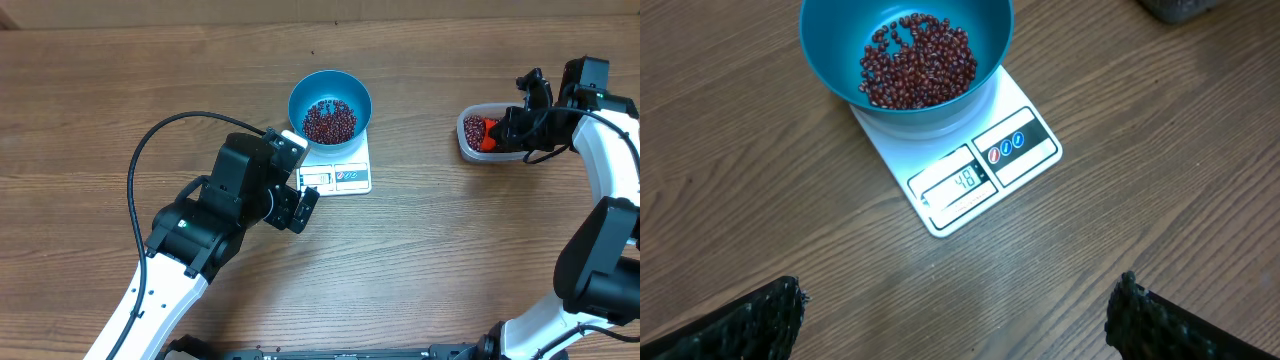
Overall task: Scoop item into bowl and weigh 150g on scale
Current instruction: 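Lower the red scoop into the bean tub and drag it through beans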
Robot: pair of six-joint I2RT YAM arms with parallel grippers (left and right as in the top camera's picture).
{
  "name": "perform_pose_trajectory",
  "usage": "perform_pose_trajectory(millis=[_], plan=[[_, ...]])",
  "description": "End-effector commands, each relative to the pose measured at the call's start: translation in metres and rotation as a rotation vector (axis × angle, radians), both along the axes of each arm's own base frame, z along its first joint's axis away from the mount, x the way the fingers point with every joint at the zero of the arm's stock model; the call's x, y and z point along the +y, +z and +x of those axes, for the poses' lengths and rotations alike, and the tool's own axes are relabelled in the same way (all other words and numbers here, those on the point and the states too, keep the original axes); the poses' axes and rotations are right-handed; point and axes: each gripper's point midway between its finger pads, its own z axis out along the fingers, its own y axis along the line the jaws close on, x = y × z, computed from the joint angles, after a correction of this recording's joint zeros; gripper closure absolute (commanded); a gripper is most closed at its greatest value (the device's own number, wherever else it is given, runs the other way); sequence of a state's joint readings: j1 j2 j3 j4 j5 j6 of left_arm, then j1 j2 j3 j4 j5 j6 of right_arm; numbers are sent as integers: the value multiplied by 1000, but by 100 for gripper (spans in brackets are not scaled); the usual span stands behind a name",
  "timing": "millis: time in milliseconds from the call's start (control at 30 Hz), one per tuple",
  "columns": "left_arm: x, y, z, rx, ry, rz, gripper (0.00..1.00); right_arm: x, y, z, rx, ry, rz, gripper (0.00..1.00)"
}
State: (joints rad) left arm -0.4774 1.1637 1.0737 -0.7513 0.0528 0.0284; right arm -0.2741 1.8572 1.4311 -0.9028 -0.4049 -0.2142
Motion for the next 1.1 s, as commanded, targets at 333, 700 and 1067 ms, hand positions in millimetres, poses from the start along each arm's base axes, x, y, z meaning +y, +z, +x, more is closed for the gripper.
perform_pose_trajectory(millis=[333, 700, 1067], plan=[[-5, 8, 2, -9, -6, -25, 1, 9, -2, -2, -7, 33, 52, 96], [-5, 8, 2, -9, -6, -25, 1, -18, -2, -11, 12, -39, 82, 96], [-5, 8, 2, -9, -6, -25, 0, -16, -40, -13, 97, -39, 124, 96]])
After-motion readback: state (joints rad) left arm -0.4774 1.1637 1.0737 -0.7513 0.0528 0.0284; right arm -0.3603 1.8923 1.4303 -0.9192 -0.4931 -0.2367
